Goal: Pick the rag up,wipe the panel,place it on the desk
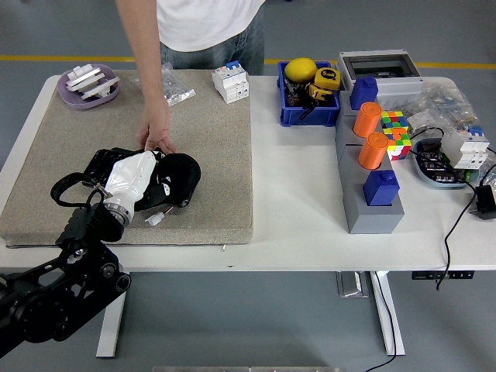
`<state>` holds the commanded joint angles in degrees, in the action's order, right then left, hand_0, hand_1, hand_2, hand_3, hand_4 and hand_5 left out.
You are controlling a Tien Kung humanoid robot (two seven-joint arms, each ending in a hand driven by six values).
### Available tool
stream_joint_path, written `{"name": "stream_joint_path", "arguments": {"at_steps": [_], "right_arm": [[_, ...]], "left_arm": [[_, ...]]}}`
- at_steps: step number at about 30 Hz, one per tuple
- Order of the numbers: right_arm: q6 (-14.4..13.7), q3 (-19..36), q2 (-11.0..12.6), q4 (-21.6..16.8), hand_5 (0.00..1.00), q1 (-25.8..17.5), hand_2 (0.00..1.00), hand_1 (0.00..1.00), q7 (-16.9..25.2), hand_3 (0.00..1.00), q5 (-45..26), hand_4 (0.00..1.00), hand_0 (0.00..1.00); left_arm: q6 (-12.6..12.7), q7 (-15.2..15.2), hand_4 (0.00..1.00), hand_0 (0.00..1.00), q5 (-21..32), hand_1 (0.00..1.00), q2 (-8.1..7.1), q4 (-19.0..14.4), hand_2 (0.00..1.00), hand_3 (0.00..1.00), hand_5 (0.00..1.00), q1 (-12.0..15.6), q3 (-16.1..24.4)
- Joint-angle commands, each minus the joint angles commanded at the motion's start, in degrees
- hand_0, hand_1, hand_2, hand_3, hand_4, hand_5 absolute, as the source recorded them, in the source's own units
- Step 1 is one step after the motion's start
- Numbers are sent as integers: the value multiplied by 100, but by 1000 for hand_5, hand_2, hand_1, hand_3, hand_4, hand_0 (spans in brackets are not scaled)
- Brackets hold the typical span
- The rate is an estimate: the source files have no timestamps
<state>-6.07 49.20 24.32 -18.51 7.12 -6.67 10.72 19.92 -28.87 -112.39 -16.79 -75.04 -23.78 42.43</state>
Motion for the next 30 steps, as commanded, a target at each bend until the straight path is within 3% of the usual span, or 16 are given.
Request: {"name": "stream_joint_path", "arguments": {"at_steps": [13,30], "right_arm": [[-3,3,-2,-3,430,7,619,621,8,558,9,914,749],[-13,19,-9,-2,429,8,619,622,3,559,17,915,749]], "left_arm": [[-3,-28,241,312,2,478,-1,-8,534,497,2,-31,-10],[-33,-48,252,313,-46,477,-81,567,535,499,2,-35,336]]}}
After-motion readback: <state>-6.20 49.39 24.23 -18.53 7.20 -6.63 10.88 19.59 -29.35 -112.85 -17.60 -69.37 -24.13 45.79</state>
